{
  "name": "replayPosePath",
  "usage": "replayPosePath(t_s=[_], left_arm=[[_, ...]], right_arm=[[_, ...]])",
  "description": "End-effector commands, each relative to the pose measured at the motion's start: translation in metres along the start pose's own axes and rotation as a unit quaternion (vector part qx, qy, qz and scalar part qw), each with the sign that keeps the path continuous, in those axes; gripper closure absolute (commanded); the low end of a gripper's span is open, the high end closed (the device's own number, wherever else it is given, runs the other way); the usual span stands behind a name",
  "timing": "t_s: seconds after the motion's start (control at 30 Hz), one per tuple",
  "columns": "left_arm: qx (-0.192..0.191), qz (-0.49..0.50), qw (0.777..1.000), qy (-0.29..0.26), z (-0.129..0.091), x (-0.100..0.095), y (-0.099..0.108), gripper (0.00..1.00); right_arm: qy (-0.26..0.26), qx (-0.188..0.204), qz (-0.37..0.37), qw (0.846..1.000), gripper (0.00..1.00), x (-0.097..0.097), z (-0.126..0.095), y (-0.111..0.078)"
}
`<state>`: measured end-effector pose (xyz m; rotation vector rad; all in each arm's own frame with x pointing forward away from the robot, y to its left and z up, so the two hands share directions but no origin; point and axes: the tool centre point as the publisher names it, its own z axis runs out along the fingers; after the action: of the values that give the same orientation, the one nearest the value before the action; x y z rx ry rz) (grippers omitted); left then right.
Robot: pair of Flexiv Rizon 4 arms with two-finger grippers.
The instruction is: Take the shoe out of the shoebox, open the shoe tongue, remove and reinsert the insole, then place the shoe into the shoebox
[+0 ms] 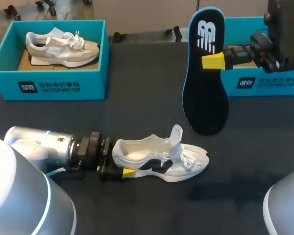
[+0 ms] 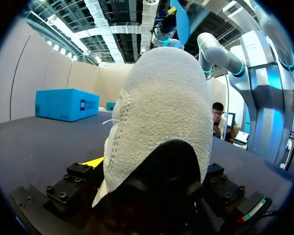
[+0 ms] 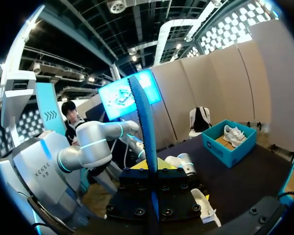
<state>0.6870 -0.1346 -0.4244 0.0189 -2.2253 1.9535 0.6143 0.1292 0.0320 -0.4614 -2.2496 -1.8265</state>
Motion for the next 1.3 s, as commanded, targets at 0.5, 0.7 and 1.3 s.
replayPosePath(t_s=[0.5, 0.7, 1.3], left_arm=[[-0.05, -0.008, 0.999, 0.018, -0.033, 0.007, -0.002, 0.0], [-0.077, 0.003, 0.997, 0.031, -0.043, 0.008, -0.001, 0.0], [-0.072, 0.014, 0.996, 0.042, -0.039, 0.011, -0.006, 0.0]], right_arm=[[0.0, 0.002, 0.001, 1.0, 1.0, -0.001, 0.002, 0.001], [0.0, 0.002, 0.001, 1.0, 1.0, -0.001, 0.002, 0.001], [0.0, 0.002, 0.001, 1.0, 1.0, -0.001, 0.002, 0.001]])
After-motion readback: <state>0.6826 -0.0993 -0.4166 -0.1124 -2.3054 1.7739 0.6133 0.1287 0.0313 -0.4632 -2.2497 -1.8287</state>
